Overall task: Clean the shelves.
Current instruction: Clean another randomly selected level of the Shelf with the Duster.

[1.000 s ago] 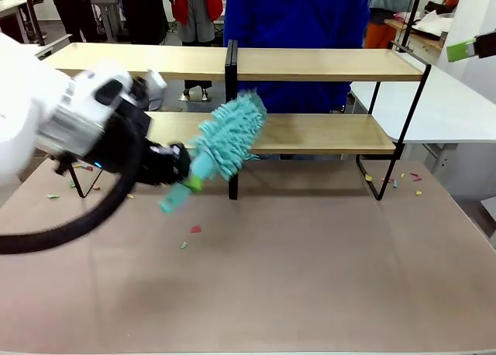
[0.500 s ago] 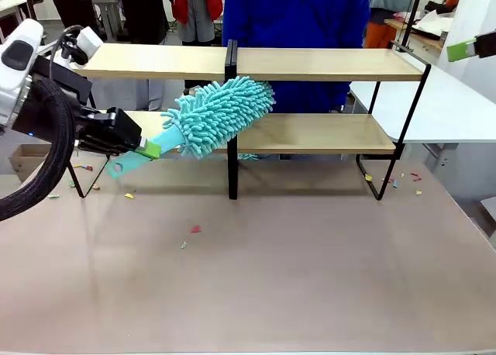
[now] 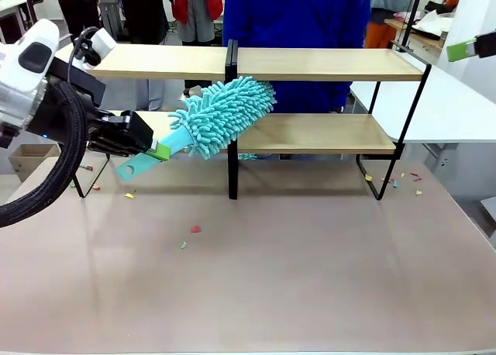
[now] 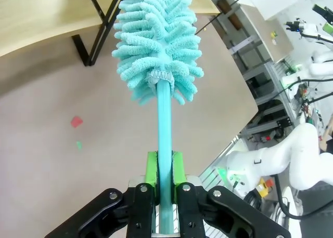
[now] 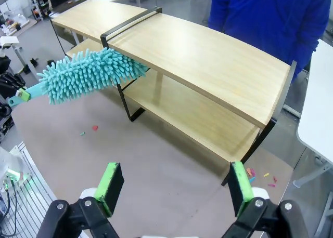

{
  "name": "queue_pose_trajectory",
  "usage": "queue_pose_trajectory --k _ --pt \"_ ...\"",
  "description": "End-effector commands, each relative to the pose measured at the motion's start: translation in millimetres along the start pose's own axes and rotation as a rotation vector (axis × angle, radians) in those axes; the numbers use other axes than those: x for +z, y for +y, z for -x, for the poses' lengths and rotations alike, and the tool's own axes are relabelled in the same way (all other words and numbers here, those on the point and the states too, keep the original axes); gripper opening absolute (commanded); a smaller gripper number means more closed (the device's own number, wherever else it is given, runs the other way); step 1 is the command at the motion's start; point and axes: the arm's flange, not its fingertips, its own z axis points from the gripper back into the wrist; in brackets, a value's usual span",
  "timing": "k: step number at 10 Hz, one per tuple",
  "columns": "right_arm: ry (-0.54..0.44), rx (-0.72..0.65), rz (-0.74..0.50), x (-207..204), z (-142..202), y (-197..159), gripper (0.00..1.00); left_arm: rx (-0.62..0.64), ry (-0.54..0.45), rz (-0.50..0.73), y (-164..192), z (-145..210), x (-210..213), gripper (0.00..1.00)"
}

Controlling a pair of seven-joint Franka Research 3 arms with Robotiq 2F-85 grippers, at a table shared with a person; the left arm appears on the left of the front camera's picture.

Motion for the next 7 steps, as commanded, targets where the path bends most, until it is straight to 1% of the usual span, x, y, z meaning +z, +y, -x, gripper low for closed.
queue_pose_trajectory --k 1,7 --pt "-0.002 0.005 -0.005 -1.0 0.8 -0.2 1.0 0.01 -0.008 -0.003 3.7 0.4 2.4 0.13" --pt "-0.002 0.005 -0.005 -1.0 0.8 -0.2 1.0 0.01 -0.008 -0.003 3.7 0.4 2.4 0.13"
